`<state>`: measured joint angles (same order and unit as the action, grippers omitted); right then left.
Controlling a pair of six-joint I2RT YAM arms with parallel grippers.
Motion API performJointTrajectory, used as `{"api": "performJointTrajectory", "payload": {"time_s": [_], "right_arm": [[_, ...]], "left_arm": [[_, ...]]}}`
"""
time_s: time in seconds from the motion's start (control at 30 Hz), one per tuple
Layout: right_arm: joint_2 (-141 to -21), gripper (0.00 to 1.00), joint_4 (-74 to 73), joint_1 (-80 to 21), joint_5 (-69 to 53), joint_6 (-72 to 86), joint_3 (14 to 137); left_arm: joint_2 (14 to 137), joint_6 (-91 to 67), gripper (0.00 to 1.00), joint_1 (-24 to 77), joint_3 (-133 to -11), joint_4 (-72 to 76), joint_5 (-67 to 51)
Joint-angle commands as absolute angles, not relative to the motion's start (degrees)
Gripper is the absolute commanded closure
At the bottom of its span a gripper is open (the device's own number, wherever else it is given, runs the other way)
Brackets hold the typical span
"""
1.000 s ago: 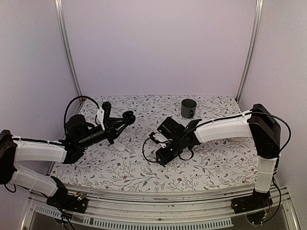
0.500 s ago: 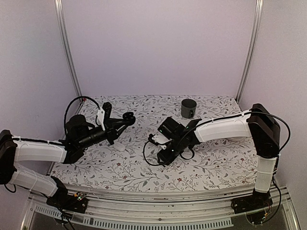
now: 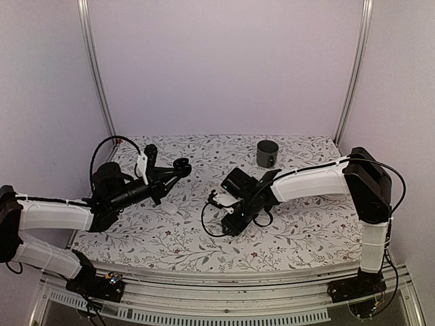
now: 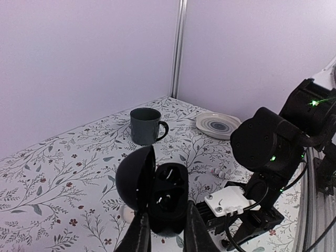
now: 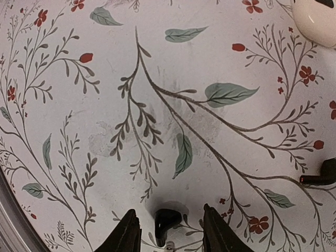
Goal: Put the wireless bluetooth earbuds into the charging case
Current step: Pick up the right earbud from the center of the board.
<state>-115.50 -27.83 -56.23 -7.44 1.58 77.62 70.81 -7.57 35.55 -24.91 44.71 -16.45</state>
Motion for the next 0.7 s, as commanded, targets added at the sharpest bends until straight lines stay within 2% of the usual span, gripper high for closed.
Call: {"api": "performJointTrajectory", "payload": {"time_s": [0.0,0.67], "right_arm": [[-116.1,0.58,-28.8,-55.9,-7.2,0.8,78.0],[-118.2,0.62,-29.7,-56.7,-6.3,0.6,79.1]], "left_arm": [[69.8,-7.5,1.00,34.9,-25.6,44.6,-16.4],[69.5,-7.7,1.00,34.9,-24.8,44.6,-15.9]]}}
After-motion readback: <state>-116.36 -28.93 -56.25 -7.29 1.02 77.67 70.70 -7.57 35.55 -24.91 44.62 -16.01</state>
